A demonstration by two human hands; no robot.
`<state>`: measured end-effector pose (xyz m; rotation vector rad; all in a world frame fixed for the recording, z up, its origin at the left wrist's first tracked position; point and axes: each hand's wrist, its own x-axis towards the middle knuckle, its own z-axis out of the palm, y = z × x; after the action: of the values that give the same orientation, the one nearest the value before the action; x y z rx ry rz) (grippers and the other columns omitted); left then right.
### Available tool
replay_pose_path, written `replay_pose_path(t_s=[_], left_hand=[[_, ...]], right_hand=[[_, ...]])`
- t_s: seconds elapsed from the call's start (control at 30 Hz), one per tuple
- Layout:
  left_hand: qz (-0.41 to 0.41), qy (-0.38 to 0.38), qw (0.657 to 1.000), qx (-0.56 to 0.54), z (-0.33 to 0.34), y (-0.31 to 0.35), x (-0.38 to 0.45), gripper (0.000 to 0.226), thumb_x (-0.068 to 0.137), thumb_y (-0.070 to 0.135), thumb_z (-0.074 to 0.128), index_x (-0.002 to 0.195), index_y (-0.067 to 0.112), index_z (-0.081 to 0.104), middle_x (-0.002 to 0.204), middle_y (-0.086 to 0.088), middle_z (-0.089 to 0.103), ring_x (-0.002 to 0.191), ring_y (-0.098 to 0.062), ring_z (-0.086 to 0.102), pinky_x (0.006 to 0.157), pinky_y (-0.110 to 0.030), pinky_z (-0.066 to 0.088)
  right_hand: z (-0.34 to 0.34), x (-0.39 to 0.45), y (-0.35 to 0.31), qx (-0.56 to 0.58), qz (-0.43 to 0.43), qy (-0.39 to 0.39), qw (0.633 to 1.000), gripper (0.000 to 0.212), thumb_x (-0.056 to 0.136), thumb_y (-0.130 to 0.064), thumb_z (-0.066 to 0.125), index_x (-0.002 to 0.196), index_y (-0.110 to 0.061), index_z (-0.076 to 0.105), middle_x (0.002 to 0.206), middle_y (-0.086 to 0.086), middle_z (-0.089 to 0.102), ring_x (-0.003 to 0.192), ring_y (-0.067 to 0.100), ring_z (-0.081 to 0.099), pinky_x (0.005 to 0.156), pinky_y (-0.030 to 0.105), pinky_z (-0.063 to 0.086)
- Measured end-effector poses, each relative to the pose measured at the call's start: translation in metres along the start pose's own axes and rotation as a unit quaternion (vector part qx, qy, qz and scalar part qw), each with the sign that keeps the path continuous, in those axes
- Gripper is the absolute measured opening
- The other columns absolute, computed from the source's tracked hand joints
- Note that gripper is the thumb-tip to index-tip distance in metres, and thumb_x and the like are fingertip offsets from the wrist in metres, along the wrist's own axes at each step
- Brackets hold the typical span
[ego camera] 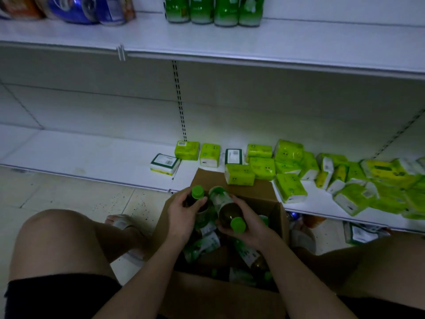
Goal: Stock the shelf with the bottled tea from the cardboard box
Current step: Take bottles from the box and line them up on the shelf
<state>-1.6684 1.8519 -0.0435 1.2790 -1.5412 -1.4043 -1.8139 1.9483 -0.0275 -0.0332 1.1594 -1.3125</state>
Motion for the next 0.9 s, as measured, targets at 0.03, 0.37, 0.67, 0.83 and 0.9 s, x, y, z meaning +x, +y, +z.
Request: replay_pose_path(t_s=[0.03, 0.37, 0.67, 0.83, 0.9], left_hand=[[0.017, -0.001, 1.0, -0.01, -0.001, 0.012, 0.001, 0.03, 0.076, 0.018, 0.079, 0.105, 0.019, 0.072, 0.106, 0.002, 0.072, 0.103, -0.013, 0.066, 0.093, -0.039, 0.054], [0.164, 0.004, 0.984, -0.075, -0.014, 0.134, -0.001, 0.031, 0.078, 0.014, 0.076, 0.109, 0.016, 0.072, 0.104, 0.005, 0.072, 0.101, -0.005, 0.064, 0.083, -0.017, 0.052], [0.23, -0.039, 0.967, -0.103, -0.025, 0.224, -0.001, 0.034, 0.078, 0.012, 0.076, 0.105, 0.03, 0.067, 0.104, 0.014, 0.069, 0.097, 0.009, 0.061, 0.071, 0.002, 0.044], [0.264, -0.089, 0.956, -0.092, -0.036, 0.264, 0.007, 0.035, 0.078, 0.012, 0.076, 0.112, 0.021, 0.07, 0.105, 0.008, 0.073, 0.1, 0.0, 0.066, 0.082, -0.012, 0.05], [0.274, -0.103, 0.953, -0.079, -0.042, 0.281, 0.011, 0.031, 0.079, 0.015, 0.074, 0.109, 0.023, 0.072, 0.102, 0.007, 0.075, 0.098, -0.003, 0.068, 0.081, -0.019, 0.051]], right_hand=[[0.008, -0.01, -0.01, 0.008, -0.013, -0.007, 1.0, 0.016, 0.092, -0.032, 0.059, 0.1, -0.022, 0.069, 0.106, 0.017, 0.067, 0.097, 0.035, 0.064, 0.08, 0.046, 0.055], [0.07, -0.08, -0.091, -0.101, -0.126, -0.095, 0.982, 0.047, 0.084, -0.056, 0.045, 0.102, -0.024, 0.073, 0.102, 0.028, 0.069, 0.091, 0.039, 0.068, 0.076, 0.042, 0.056], [0.105, -0.113, -0.148, -0.274, -0.266, -0.059, 0.922, 0.015, 0.094, -0.018, 0.058, 0.106, -0.009, 0.06, 0.08, 0.014, 0.076, 0.068, 0.022, 0.074, 0.056, 0.026, 0.058], [0.116, -0.134, -0.184, -0.376, -0.37, 0.053, 0.848, 0.032, 0.078, -0.026, 0.079, 0.099, -0.012, 0.06, 0.045, 0.003, 0.054, 0.035, 0.014, 0.045, 0.038, 0.021, 0.038], [0.123, -0.147, -0.2, -0.4, -0.396, 0.077, 0.823, 0.026, 0.073, -0.03, 0.082, 0.088, -0.015, 0.066, 0.041, -0.002, 0.051, 0.033, 0.01, 0.041, 0.037, 0.019, 0.033]])
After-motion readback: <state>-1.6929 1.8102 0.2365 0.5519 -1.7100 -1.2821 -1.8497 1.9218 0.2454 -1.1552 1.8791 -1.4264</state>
